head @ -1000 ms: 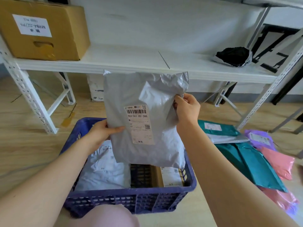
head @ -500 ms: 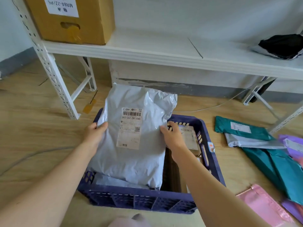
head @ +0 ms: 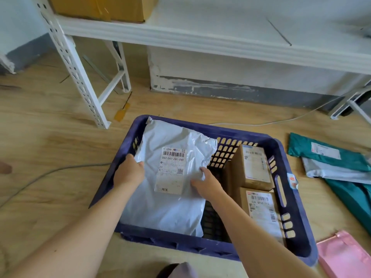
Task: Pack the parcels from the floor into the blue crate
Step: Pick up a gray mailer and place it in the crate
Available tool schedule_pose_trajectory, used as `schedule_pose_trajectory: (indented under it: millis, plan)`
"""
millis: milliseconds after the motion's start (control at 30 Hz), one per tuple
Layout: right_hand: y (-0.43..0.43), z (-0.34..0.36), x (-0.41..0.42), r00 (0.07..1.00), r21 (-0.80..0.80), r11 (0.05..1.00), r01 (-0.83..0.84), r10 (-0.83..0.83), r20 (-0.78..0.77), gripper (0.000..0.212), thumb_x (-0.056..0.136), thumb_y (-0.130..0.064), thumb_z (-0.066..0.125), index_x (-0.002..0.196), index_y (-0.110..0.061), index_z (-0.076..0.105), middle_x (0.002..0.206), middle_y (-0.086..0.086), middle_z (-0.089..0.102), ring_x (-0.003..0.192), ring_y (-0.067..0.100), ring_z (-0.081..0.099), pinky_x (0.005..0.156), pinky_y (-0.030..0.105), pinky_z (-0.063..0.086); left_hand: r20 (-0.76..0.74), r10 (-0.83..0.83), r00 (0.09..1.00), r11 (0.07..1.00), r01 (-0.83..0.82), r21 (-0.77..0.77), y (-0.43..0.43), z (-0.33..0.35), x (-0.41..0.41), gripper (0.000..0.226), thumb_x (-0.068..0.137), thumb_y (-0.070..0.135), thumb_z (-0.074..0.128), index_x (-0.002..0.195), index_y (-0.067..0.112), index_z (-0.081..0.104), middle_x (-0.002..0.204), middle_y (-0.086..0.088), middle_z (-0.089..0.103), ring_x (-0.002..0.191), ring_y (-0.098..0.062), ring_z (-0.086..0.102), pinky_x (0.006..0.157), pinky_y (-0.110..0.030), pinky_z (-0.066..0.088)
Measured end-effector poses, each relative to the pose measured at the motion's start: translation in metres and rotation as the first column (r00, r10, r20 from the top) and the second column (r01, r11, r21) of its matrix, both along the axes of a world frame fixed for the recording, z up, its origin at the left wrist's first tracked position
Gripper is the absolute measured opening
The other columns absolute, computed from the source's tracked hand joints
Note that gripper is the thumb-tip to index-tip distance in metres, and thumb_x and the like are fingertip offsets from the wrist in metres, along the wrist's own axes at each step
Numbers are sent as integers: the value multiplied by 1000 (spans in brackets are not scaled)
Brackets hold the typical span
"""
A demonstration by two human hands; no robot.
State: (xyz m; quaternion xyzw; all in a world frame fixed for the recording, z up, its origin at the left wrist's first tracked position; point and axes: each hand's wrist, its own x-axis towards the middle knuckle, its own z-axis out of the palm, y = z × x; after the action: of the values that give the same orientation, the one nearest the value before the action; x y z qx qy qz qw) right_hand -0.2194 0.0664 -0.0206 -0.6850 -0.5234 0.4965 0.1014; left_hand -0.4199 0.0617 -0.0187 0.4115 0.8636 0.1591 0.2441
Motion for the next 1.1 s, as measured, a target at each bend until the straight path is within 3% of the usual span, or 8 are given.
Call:
schedule_pose_trajectory:
  millis: [167,300,400,467,567,633,767,1100]
  plan:
    - [10,-17,-7,992,-45,995,-86,90,87,60,96,-26,45,149,-23,18,142,7,42,117,26,51,87,28,44,-257,-239,936,964,198,-177,5,-16,-5,44,97,12,40,137,3,25,138,-19,46,120,-38,50,91,-42,44]
    - [21,-31,-14,967,-85,983,-163,177,181,60,94,-29,43,149,-23,18,140,8,46,117,28,52,84,29,46,-335,-457,824,869,334,-364,12,-21,-5,67,95,6,32,149,14,-7,145,-20,33,125,-34,45,96,-41,42]
    - [23,-37,-15,911,-98,953,-285,302,283,56,94,-33,44,146,-21,24,133,11,49,115,30,52,90,35,48,-364,-575,732,796,399,-455,17,-20,3,73,94,4,37,150,19,-7,149,-21,16,133,-37,30,102,-45,40]
    - [23,-34,-15,809,17,913,-408,352,471,59,93,-39,50,144,-22,25,137,14,40,122,31,43,95,38,42,-415,-662,624,749,541,-383,21,-21,11,87,87,-2,47,149,22,-8,154,-18,-6,142,-36,9,108,-45,33]
    - [28,-27,-19,712,250,754,-607,377,593,96,80,-52,64,148,-29,1,153,14,10,140,34,17,110,47,28,-182,-797,576,597,700,-392,36,-12,24,108,78,3,63,147,30,-16,153,-4,-31,144,-27,-18,116,-52,11]
    - [32,-28,-24,656,188,686,-703,522,545,115,70,-57,71,148,-32,-9,157,9,-12,145,33,-5,114,53,14,0,-799,601,517,688,-510,45,-8,25,125,70,26,78,145,33,-22,149,0,-38,142,-24,-24,114,-55,6]
    - [39,-52,-26,555,-5,663,-748,630,544,133,60,-63,75,148,-26,-18,153,7,-30,142,34,-23,113,60,0,-29,-830,557,450,639,-624,50,-32,15,145,55,48,85,139,33,-33,145,-9,-43,138,-26,-31,113,-59,3]
    - [53,-80,-39,544,-130,687,-715,663,514,142,57,-57,80,144,-23,-28,152,10,-32,141,37,-24,111,62,-2,8,-814,581,425,606,-673,59,-65,15,150,52,46,87,136,31,-37,141,-12,-47,136,-29,-34,111,-63,3]
